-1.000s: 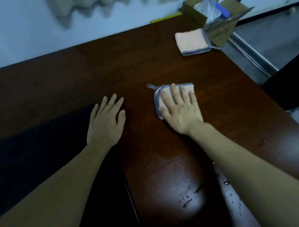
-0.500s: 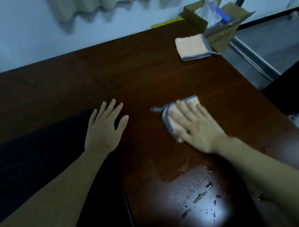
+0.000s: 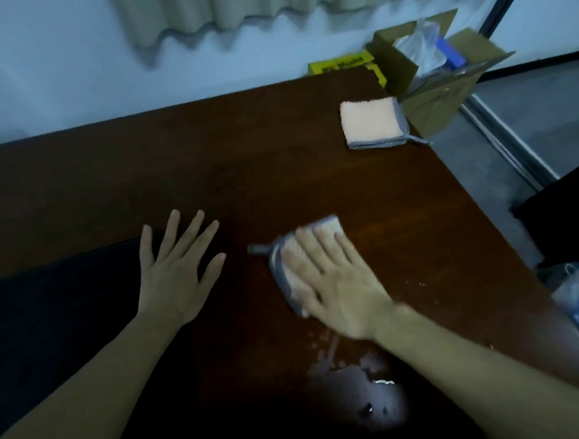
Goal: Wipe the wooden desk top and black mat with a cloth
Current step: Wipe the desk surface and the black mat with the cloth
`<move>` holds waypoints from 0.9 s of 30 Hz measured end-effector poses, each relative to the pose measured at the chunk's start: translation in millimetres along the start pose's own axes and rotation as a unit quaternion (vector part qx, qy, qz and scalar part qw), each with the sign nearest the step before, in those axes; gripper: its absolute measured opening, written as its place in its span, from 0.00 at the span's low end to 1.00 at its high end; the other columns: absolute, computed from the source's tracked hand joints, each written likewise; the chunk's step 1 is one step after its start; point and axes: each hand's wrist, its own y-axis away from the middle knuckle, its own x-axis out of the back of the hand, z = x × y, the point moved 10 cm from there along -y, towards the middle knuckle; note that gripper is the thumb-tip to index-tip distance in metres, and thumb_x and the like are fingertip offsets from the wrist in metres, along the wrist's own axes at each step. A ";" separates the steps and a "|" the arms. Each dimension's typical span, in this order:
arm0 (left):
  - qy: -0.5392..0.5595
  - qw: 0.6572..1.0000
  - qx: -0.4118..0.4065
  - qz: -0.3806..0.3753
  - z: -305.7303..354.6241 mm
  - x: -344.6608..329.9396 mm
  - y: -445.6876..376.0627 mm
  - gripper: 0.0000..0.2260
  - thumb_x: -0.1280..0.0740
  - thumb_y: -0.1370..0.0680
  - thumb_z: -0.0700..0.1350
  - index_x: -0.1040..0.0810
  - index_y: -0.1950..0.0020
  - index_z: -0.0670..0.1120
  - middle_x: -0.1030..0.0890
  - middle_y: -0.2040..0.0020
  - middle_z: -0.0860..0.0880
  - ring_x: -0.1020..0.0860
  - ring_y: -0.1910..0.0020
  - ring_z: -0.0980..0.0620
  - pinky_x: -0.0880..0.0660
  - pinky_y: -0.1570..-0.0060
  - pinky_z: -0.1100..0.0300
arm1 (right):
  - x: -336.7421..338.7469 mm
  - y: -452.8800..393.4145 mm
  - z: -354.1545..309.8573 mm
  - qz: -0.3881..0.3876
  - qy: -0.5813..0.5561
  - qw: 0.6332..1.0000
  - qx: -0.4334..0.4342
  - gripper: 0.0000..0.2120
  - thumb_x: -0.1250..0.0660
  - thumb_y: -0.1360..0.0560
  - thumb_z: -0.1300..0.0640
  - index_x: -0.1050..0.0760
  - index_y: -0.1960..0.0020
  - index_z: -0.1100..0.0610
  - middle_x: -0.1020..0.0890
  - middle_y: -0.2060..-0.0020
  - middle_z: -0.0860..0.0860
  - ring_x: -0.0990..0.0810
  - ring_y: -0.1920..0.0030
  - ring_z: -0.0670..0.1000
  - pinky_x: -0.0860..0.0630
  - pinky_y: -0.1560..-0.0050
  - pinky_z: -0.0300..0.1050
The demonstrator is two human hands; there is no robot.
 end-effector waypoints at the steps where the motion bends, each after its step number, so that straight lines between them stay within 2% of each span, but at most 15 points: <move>1: -0.021 1.000 -0.010 0.003 3.5 2.1 1.8 0.28 0.56 0.17 0.64 0.39 0.20 0.55 0.42 0.20 0.53 0.53 0.18 0.47 0.61 0.23 0.39 | -5.5 13.3 -1.6 -0.014 0.000 0.999 0.032 0.31 0.55 0.16 0.37 0.53 0.17 0.46 0.52 0.18 0.55 0.55 0.19 0.61 0.57 0.21 0.60; 3: -0.039 0.999 -0.024 0.003 14.6 5.1 0.5 0.27 0.55 0.17 0.63 0.36 0.21 0.54 0.38 0.21 0.52 0.50 0.19 0.46 0.58 0.23 0.37 | -9.2 25.3 14.5 -0.033 0.017 0.996 0.085 0.31 0.54 0.17 0.34 0.56 0.17 0.43 0.57 0.18 0.53 0.60 0.19 0.58 0.62 0.22 0.58; 5: -0.018 1.000 -0.007 -0.005 27.5 6.8 -7.1 0.27 0.56 0.16 0.63 0.39 0.20 0.55 0.40 0.20 0.54 0.53 0.18 0.48 0.61 0.23 0.38 | -0.7 14.1 47.0 -0.034 0.023 0.996 0.079 0.32 0.55 0.18 0.33 0.60 0.18 0.40 0.61 0.19 0.50 0.64 0.19 0.57 0.66 0.22 0.55; 9: 0.029 1.000 0.005 -0.010 71.8 3.3 -36.1 0.27 0.60 0.18 0.64 0.46 0.19 0.59 0.47 0.19 0.57 0.62 0.19 0.53 0.70 0.24 0.45 | 16.1 -40.7 123.0 -0.044 0.007 0.997 -0.062 0.34 0.64 0.23 0.31 0.68 0.21 0.39 0.65 0.19 0.47 0.66 0.19 0.54 0.68 0.22 0.53; 13: 0.047 0.998 0.033 -0.008 103.4 -4.0 -64.7 0.26 0.57 0.16 0.62 0.45 0.19 0.58 0.45 0.18 0.56 0.60 0.19 0.52 0.67 0.23 0.43 | 19.5 -56.6 125.9 -0.041 -0.044 0.989 -0.135 0.31 0.60 0.17 0.36 0.65 0.18 0.44 0.64 0.19 0.51 0.66 0.19 0.56 0.66 0.21 0.58; 15: 0.061 0.996 0.050 -0.035 107.4 -13.7 -73.1 0.25 0.55 0.17 0.61 0.46 0.19 0.59 0.47 0.18 0.56 0.61 0.19 0.52 0.66 0.23 0.43 | 16.8 -41.1 108.1 -0.020 -0.045 0.991 -0.124 0.31 0.62 0.17 0.38 0.63 0.17 0.46 0.62 0.18 0.53 0.64 0.19 0.58 0.64 0.21 0.59; 17: 0.079 0.994 0.055 -0.054 107.3 -19.8 -76.8 0.25 0.55 0.17 0.61 0.47 0.19 0.59 0.49 0.18 0.57 0.60 0.19 0.53 0.64 0.22 0.43 | 14.0 -16.1 88.7 0.006 -0.036 0.997 -0.069 0.32 0.62 0.19 0.38 0.58 0.17 0.48 0.57 0.18 0.55 0.61 0.19 0.60 0.61 0.20 0.60; 19: 0.097 0.992 0.058 -0.051 105.3 -23.6 -78.2 0.25 0.54 0.17 0.60 0.46 0.19 0.59 0.49 0.18 0.57 0.58 0.19 0.53 0.60 0.21 0.45 | 8.7 10.0 79.9 0.011 -0.037 0.999 0.000 0.32 0.57 0.17 0.37 0.52 0.17 0.48 0.52 0.18 0.55 0.57 0.18 0.59 0.58 0.20 0.59; 22: 0.103 0.993 0.055 -0.024 106.7 -20.0 -75.6 0.25 0.53 0.16 0.60 0.44 0.19 0.58 0.48 0.18 0.57 0.55 0.19 0.53 0.57 0.21 0.46 | -0.3 30.1 93.3 -0.017 -0.023 0.998 0.063 0.31 0.54 0.17 0.34 0.54 0.17 0.42 0.55 0.18 0.51 0.60 0.18 0.56 0.62 0.21 0.57; 24: 0.107 0.992 0.055 -0.025 107.2 -20.8 -76.2 0.25 0.53 0.16 0.60 0.44 0.19 0.58 0.48 0.18 0.57 0.55 0.19 0.54 0.58 0.20 0.47 | 5.1 18.2 117.7 -0.025 -0.013 0.998 0.061 0.31 0.57 0.19 0.32 0.60 0.19 0.38 0.61 0.19 0.48 0.64 0.19 0.55 0.65 0.22 0.55; 27: 0.116 0.991 0.056 -0.022 107.0 -20.9 -76.3 0.24 0.53 0.16 0.60 0.43 0.19 0.59 0.48 0.18 0.58 0.56 0.19 0.55 0.58 0.20 0.48 | 16.7 -23.7 166.8 -0.037 -0.006 0.999 -0.026 0.35 0.67 0.26 0.29 0.66 0.21 0.37 0.64 0.19 0.46 0.65 0.19 0.54 0.64 0.21 0.55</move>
